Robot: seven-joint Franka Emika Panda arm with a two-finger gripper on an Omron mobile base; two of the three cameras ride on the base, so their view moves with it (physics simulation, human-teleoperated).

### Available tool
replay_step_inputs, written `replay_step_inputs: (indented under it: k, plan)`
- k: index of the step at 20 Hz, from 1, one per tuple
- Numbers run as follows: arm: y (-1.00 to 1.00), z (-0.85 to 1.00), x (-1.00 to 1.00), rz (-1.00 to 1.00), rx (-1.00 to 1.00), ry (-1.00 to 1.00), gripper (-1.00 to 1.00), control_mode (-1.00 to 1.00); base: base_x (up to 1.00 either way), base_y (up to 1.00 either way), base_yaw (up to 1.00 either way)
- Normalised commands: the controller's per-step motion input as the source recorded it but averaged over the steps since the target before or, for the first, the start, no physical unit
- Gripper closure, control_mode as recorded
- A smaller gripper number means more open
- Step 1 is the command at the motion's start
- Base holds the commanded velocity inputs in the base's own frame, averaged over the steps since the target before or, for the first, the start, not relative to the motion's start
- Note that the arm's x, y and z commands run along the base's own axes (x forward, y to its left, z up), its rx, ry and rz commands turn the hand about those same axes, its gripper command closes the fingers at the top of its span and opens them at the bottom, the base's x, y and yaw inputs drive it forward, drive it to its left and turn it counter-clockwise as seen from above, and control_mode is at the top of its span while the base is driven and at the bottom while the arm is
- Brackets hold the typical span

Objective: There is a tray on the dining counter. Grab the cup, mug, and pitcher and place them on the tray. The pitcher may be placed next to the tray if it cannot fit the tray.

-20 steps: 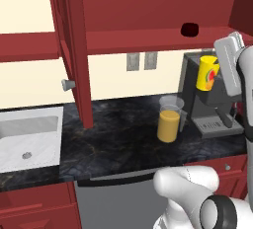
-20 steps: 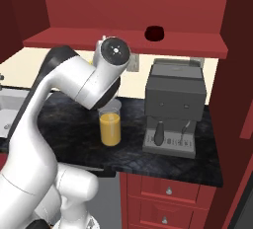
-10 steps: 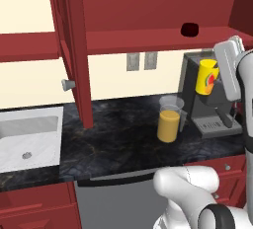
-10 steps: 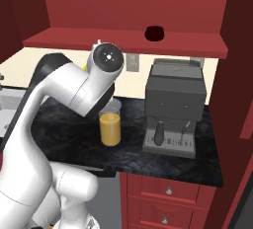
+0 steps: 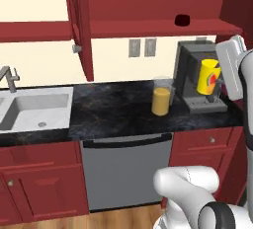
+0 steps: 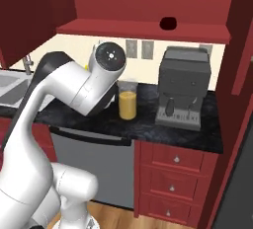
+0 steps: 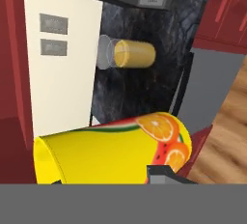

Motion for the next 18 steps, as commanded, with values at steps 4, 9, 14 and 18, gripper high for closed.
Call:
replay_step_inputs:
  k: [4,9,14,18]
  plan:
    - [0.0,0.0,0.0,0.0,0.0,0.0,1.0,1.0,-0.75,0.0,0.44]
    - [0.0,0.0,0.0,0.0,0.0,0.0,1.0,1.0,-0.27,0.0,0.55]
    - [0.0,0.0,0.0,0.0,0.0,0.0,1.0,1.0,0.0,0.0,0.61]
    - [0.0,0.0,0.0,0.0,0.0,0.0,1.0,1.0,0.0,0.0,0.63]
